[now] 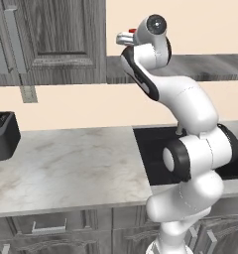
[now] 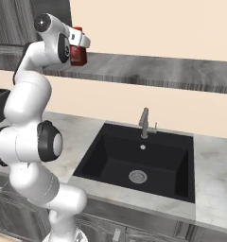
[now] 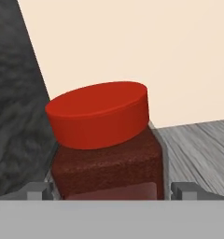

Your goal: Collect the paprika, mayonnaise, and shaker from the cabinet and place them next to the stove.

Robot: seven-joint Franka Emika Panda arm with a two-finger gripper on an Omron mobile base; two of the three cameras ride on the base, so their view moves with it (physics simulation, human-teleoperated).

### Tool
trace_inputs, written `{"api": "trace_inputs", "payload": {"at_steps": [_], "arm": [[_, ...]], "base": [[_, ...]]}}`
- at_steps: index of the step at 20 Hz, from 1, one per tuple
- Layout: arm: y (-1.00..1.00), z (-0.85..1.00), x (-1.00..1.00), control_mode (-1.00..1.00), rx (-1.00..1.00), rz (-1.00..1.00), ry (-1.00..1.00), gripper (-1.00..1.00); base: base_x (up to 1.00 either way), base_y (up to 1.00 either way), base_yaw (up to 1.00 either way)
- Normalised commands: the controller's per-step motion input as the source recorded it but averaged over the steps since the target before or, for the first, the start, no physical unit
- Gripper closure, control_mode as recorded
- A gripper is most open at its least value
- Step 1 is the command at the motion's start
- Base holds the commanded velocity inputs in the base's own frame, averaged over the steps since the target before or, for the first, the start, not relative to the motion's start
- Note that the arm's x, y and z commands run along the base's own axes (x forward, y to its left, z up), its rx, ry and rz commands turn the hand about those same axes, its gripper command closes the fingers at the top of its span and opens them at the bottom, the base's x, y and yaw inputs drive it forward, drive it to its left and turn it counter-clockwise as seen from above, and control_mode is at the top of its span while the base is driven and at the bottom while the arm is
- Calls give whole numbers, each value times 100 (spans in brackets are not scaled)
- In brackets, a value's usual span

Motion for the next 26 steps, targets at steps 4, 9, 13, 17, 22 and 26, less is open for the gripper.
{"api": "trace_inputs", "payload": {"at_steps": [4, 9, 13, 17, 22, 26], "arm": [[-16, -3, 5, -100, 0, 0, 0, -100], [-30, -3, 0, -100, 0, 0, 0, -100], [-24, -3, 0, -100, 0, 0, 0, -100], [-1, -4, 5, -100, 0, 4, -1, -100], [0, -5, 3, -100, 0, 7, 0, -100], [0, -4, 0, -100, 0, 7, -1, -100]], "base": [[0, 0, 0], [0, 0, 0], [0, 0, 0], [0, 0, 0], [0, 0, 0], [0, 0, 0]]}}
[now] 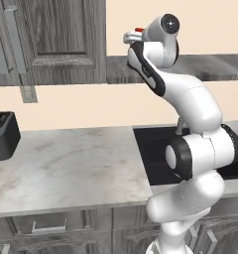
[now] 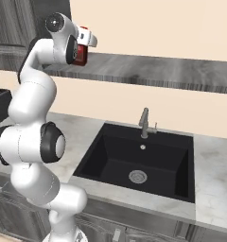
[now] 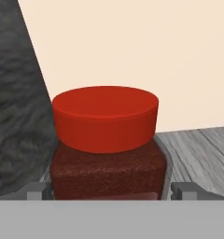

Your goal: Collect the paprika, mayonnaise, and shaker from the cabinet and place them next to the stove.

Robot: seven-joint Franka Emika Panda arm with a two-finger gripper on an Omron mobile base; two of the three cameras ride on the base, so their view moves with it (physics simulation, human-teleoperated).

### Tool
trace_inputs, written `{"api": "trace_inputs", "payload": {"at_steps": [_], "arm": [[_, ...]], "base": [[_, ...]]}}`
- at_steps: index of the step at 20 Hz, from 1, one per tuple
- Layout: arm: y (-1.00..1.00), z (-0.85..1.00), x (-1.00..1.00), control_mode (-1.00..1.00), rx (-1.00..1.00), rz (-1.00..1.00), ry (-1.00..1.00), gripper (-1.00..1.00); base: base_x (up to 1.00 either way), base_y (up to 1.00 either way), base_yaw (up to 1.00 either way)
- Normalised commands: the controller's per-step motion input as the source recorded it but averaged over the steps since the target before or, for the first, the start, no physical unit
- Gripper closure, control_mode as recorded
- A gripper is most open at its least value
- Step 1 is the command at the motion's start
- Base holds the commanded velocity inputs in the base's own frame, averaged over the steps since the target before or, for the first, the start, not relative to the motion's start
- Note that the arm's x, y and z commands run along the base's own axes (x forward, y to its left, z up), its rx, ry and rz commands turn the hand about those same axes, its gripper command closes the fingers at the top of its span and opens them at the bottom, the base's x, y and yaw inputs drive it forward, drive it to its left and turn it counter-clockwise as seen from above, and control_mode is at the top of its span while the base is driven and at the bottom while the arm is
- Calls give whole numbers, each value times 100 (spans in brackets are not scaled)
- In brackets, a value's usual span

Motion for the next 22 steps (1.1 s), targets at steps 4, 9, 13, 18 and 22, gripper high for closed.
{"api": "trace_inputs", "payload": {"at_steps": [4, 9, 13, 18, 22], "arm": [[1, -7, 1, -100, 0, 7, 0, -100], [5, -9, 4, -100, 0, 7, 0, 100], [0, -8, 5, -100, 0, 7, 0, 100], [3, -3, 3, -100, 0, 4, 0, 100], [0, -2, 0, -100, 0, 0, 0, 100]], "base": [[0, 0, 0], [0, 0, 0], [0, 0, 0], [0, 0, 0], [0, 0, 0]]}}
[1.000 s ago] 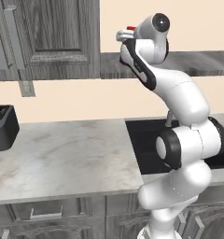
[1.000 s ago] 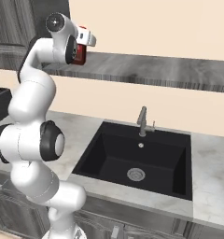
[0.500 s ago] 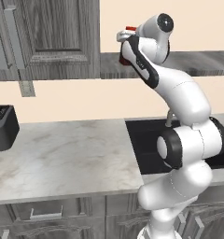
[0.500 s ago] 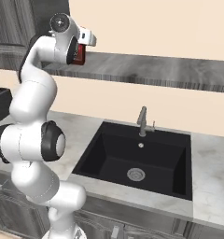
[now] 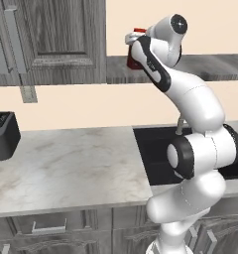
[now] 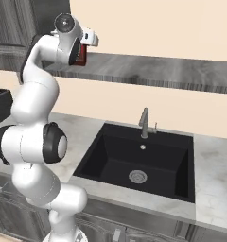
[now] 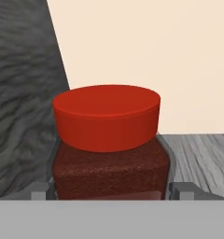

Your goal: Collect the paprika, mayonnaise, and shaker from the cabinet and place them next to the stove.

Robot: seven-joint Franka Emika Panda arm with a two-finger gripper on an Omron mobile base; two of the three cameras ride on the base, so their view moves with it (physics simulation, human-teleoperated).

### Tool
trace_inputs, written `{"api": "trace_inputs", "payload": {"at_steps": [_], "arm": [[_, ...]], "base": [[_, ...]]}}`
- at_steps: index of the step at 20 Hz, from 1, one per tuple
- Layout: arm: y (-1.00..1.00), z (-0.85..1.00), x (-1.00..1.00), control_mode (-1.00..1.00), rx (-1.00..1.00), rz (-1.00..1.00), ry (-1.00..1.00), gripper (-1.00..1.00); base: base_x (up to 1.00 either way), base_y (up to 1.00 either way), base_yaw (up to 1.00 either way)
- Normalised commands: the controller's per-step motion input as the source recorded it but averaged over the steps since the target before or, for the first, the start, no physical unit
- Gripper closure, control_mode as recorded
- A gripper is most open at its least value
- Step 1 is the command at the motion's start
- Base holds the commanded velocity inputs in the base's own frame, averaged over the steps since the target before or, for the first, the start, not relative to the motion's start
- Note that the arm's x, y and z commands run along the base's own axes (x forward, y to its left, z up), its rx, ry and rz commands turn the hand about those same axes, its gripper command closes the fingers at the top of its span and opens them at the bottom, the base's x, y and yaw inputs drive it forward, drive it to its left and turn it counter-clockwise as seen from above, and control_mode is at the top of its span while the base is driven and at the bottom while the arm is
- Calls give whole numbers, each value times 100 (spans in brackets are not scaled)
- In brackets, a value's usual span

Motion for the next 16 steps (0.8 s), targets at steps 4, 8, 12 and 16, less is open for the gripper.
{"api": "trace_inputs", "payload": {"at_steps": [4, 8, 12, 16], "arm": [[-7, -6, -29, -100, 4, 0, -6, 100], [-14, -13, -50, -100, 4, 0, -6, 100], [-18, -7, -73, -100, 5, 0, -8, 100], [-22, 0, -88, -100, 2, 0, -7, 100]], "base": [[0, 0, 0], [0, 0, 0], [0, 0, 0], [0, 0, 0]]}}
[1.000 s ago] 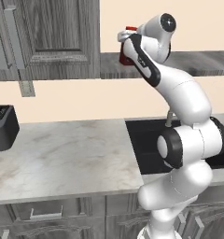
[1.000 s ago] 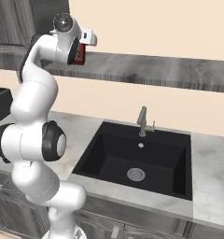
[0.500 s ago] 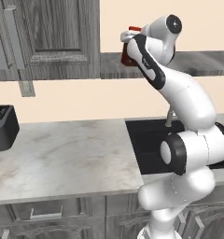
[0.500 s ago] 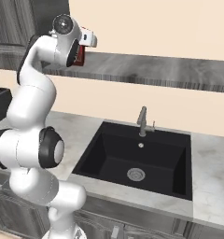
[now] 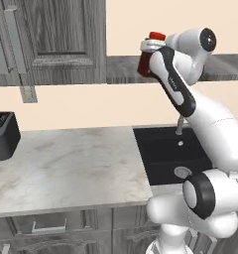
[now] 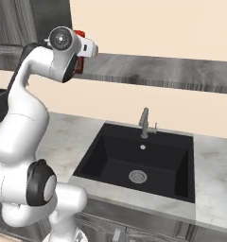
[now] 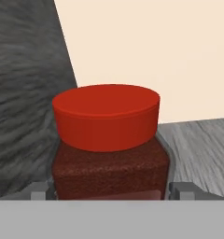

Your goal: Collect the paprika, mayonnaise, and shaker from the cabinet and place them next to the stove.

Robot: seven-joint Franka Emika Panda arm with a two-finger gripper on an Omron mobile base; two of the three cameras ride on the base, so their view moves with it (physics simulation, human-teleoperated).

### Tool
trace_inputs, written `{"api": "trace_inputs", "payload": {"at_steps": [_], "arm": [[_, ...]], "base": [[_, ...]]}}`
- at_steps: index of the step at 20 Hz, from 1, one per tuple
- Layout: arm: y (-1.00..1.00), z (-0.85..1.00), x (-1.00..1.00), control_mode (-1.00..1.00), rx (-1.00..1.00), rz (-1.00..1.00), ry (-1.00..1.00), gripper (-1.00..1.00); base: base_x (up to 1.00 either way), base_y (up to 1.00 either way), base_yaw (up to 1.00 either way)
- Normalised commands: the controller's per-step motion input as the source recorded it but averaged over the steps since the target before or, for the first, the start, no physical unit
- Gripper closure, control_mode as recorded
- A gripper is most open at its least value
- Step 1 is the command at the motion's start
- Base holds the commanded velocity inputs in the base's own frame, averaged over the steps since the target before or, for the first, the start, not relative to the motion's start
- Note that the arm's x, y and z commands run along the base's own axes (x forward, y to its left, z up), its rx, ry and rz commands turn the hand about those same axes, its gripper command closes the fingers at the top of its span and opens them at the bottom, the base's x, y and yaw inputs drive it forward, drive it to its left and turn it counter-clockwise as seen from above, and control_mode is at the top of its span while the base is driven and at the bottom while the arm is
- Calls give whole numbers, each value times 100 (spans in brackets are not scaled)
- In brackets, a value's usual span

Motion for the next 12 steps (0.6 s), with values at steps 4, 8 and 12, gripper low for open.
{"api": "trace_inputs", "payload": {"at_steps": [4, 8, 12], "arm": [[-10, 0, -87, -100, 0, 2, -1, 100], [1, -12, -84, -100, -2, 1, 1, 100], [1, -23, -90, -100, -2, 5, 1, 100]], "base": [[0, 0, 0], [0, 0, 0], [0, 0, 0]]}}
